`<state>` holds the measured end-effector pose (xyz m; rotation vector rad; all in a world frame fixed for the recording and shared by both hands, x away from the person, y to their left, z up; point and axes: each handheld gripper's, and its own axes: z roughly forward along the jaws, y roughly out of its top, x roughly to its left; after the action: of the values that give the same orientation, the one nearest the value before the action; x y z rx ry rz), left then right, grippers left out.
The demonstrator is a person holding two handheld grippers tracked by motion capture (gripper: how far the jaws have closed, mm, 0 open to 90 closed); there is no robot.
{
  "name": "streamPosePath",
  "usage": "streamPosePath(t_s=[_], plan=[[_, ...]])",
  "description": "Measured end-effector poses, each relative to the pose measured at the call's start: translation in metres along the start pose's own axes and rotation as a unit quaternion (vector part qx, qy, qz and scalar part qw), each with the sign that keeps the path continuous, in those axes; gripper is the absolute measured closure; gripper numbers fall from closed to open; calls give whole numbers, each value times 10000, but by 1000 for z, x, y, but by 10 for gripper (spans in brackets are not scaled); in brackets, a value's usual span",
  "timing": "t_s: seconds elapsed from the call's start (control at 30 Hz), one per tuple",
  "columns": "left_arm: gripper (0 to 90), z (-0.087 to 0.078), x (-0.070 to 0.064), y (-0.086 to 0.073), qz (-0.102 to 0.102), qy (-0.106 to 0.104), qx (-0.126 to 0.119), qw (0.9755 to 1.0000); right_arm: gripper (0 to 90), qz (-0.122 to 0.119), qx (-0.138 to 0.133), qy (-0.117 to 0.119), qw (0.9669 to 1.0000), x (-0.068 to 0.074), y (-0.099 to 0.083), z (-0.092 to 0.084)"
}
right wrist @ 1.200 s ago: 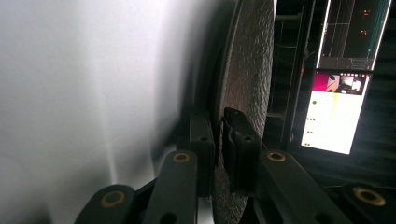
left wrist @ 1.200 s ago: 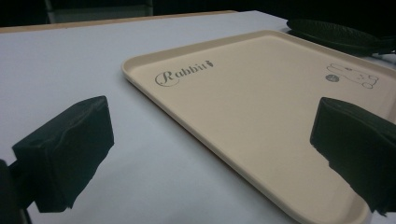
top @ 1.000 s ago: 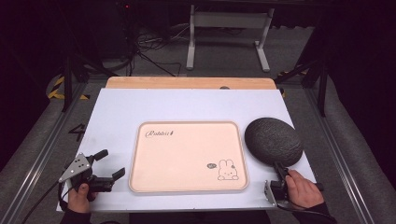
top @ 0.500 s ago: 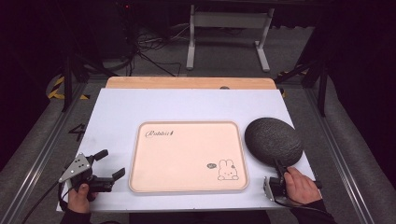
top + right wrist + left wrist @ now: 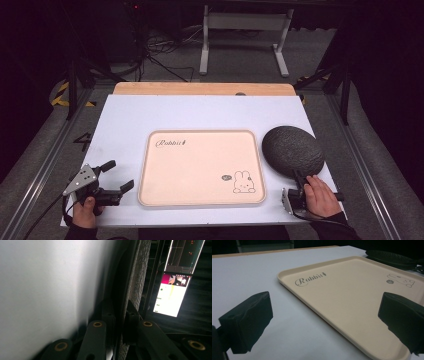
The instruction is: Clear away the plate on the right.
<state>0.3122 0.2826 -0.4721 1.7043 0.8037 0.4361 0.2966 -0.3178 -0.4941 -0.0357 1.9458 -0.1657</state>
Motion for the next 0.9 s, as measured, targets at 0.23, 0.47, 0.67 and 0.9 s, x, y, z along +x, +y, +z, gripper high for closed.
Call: streamPosePath(t_s=[0.23,0.47,0.67,0.9], plan=[[3,0,0,0,3,1,0,10000,832,-26,21,-38,10000,1,1,0],[3,0,0,0,-2,8,-5,10000,842,52,173,-85,9998,0,3,1],[3,0,0,0,-4,6,-4,10000,852,230,325,-108,9991,-3,3,1],[3,0,0,0,7,7,-14,10000,853,418,296,-24,9987,-7,5,1]])
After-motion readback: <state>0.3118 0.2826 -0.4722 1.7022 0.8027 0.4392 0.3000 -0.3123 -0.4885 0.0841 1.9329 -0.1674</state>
